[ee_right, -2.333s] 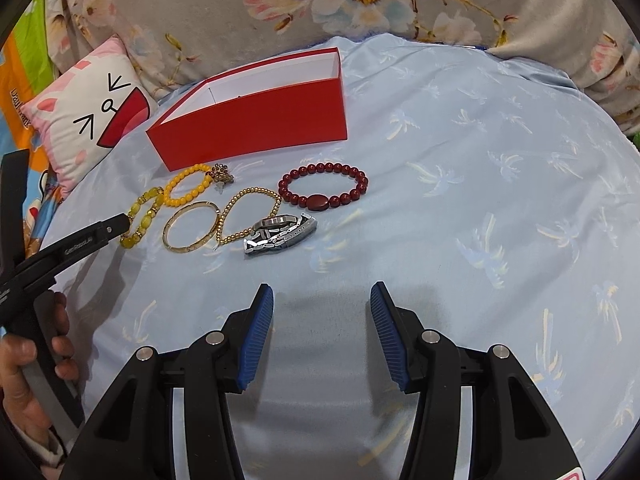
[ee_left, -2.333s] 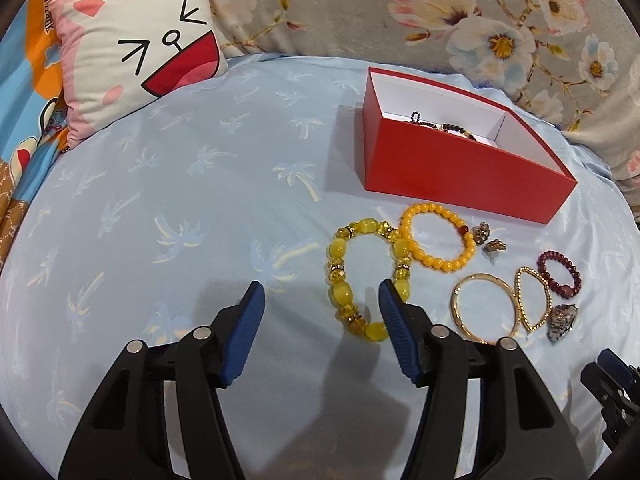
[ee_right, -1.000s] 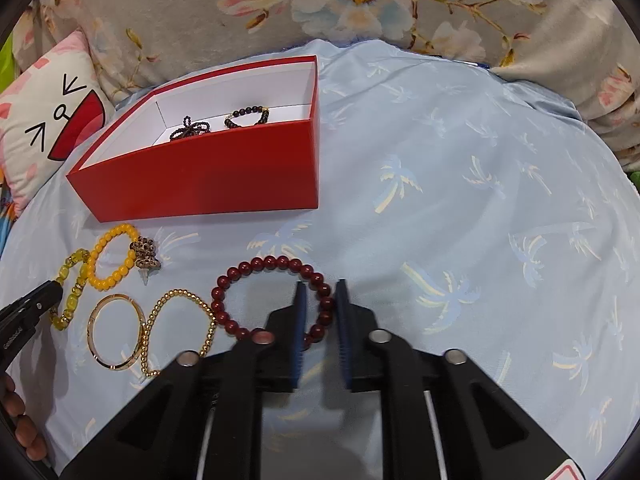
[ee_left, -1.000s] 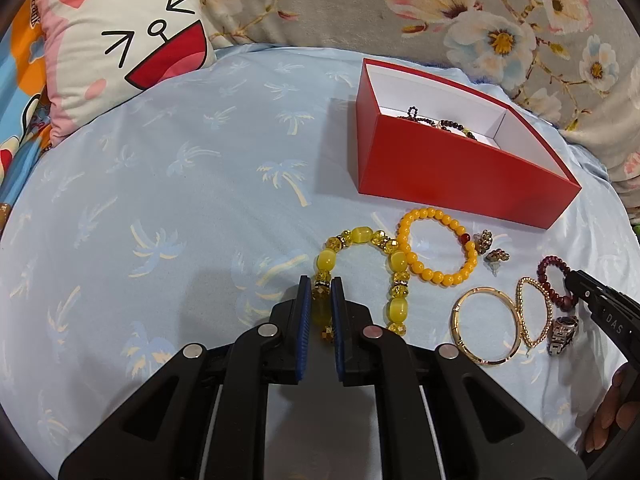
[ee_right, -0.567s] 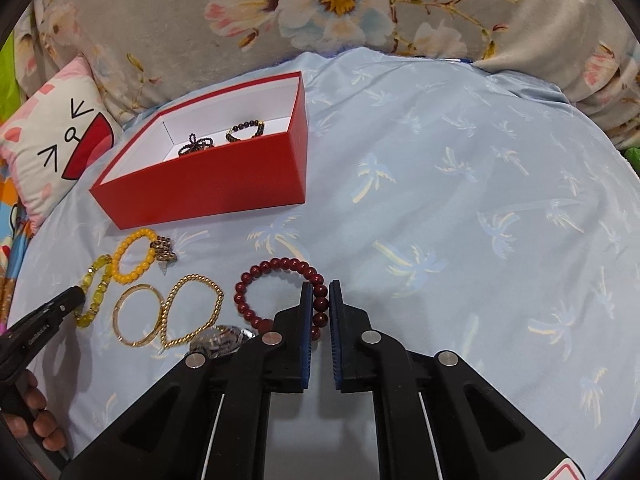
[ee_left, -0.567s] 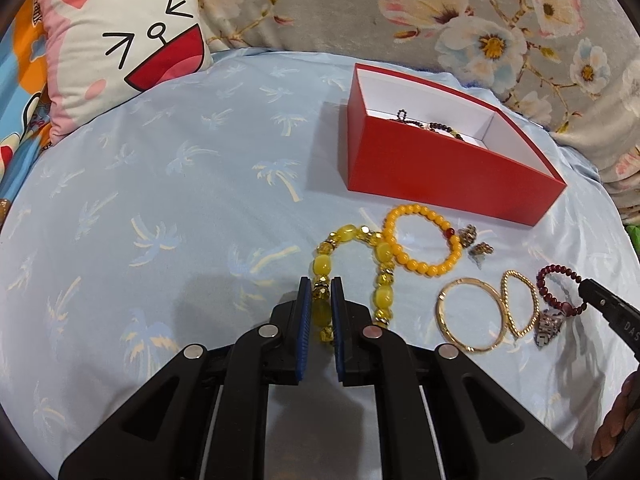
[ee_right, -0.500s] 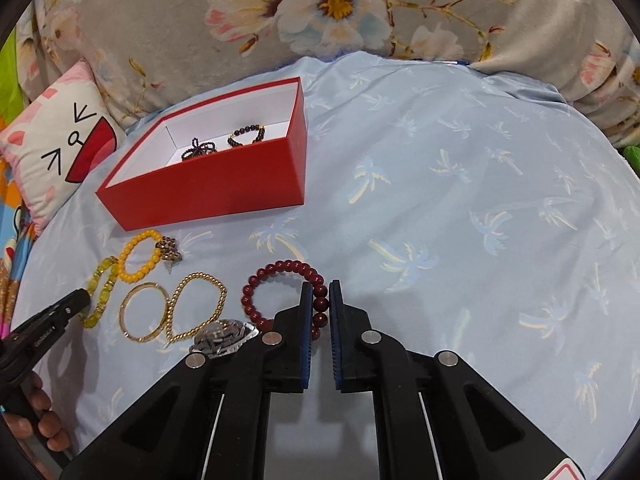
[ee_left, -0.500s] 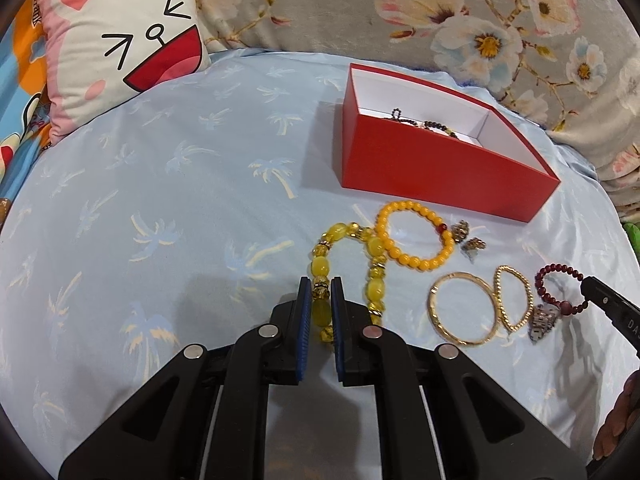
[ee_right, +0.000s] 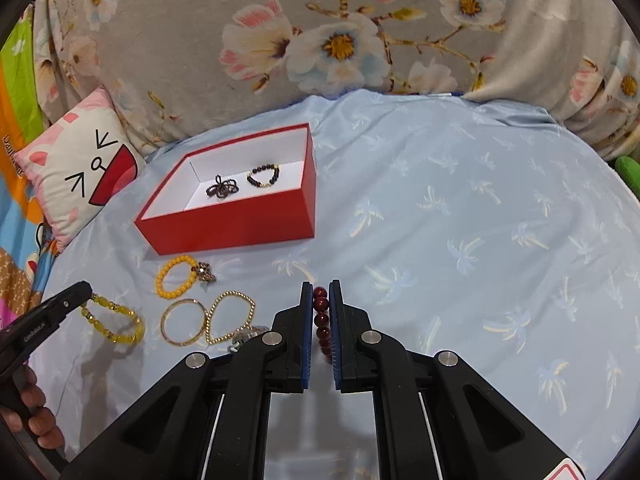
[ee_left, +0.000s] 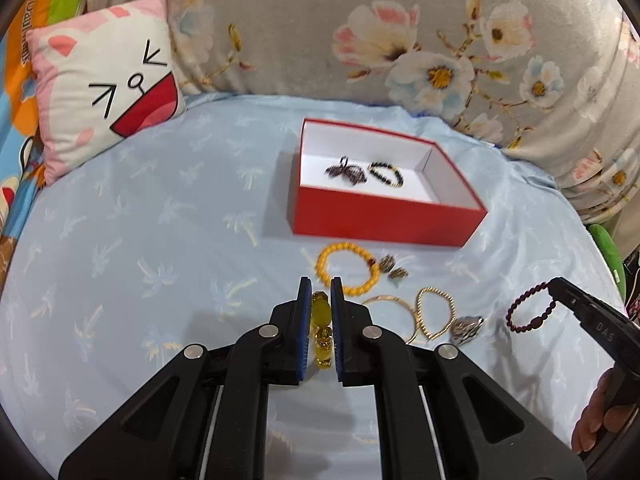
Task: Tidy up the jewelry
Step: 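Carry both bracelets into the red box and open both grippers, then withdraw both grippers from the box toward the silver watch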
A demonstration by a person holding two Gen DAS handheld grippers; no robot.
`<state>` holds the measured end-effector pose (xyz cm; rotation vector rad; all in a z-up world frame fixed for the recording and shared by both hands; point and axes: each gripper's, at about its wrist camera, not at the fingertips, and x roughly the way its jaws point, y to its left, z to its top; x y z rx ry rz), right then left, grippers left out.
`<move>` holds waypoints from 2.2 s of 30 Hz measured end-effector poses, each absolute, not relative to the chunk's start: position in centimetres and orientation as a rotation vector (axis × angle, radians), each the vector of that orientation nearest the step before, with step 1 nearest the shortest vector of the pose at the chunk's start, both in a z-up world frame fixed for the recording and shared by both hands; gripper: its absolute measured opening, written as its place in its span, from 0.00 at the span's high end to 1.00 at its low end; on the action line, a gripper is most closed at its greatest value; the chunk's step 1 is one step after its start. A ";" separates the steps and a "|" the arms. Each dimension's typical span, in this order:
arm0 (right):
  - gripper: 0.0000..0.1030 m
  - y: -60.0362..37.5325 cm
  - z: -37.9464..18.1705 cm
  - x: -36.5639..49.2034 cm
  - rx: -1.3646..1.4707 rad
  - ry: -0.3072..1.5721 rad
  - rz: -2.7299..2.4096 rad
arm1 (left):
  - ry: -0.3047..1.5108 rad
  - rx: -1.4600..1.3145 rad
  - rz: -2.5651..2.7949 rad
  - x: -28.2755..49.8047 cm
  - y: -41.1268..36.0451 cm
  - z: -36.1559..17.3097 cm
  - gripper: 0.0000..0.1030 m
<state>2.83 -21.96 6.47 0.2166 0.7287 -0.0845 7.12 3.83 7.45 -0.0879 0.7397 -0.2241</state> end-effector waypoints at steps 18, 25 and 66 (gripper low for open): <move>0.92 -19.2 14.2 14.4 0.147 0.613 0.035 | 0.613 -0.045 -0.318 16.9 -0.7 15.3 0.91; 0.92 -18.7 11.9 20.4 0.187 0.684 0.084 | 0.658 -0.043 -0.327 22.2 -1.8 13.1 0.91; 0.67 -20.5 7.6 10.6 0.184 0.703 -0.027 | 0.716 -0.059 -0.168 16.6 1.8 7.3 0.72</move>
